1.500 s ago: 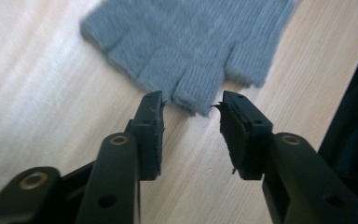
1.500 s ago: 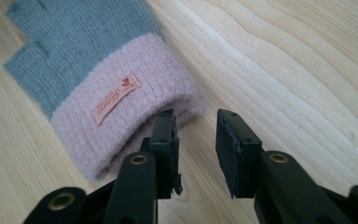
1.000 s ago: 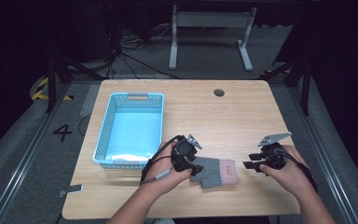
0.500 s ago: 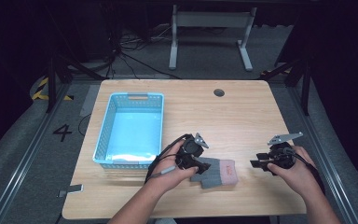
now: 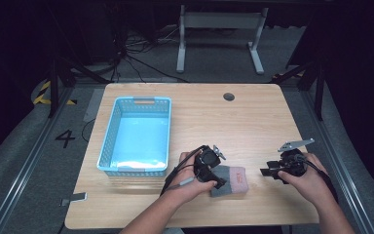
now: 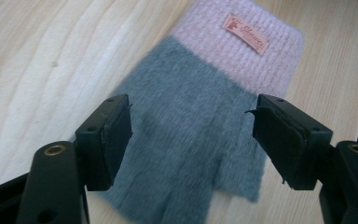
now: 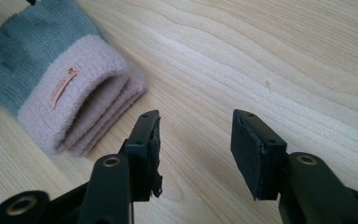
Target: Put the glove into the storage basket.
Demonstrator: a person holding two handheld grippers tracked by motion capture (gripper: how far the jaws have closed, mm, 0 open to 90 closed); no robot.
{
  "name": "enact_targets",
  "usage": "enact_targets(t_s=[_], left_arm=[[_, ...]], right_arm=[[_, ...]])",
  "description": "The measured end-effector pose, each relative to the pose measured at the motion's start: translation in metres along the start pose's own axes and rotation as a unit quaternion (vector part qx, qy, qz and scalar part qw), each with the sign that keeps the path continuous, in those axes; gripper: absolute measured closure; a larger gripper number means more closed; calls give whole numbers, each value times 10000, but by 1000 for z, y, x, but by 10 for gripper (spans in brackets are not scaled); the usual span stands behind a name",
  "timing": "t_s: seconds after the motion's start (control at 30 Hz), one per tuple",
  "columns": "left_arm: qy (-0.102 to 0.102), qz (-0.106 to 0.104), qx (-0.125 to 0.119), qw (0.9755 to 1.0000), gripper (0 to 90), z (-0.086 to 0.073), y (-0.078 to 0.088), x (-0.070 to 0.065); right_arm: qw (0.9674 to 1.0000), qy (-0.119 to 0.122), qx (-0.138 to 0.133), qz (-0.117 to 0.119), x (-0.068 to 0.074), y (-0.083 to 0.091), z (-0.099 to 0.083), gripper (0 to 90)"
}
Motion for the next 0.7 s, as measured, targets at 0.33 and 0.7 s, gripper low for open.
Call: enact_targets(t_s=[0.33, 0.7], left_arm=[[-225, 210, 196, 9993, 238, 0, -21, -5], [-372, 444, 314, 9978, 221, -1, -29, -10]], right_arm=[[10000, 1, 20, 71, 2, -2, 0, 524], [9999, 18, 21, 131, 3, -5, 2, 516]])
Point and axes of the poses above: each handheld gripper's, and its own axes: y roughly backward along the jaws, z roughly out of its top, x roughly to its left, the point moved 1 cm from there along -y, roughly forward along the jaws, and after that the axes turned 6 degrees about -x, right-handed, at the moved point
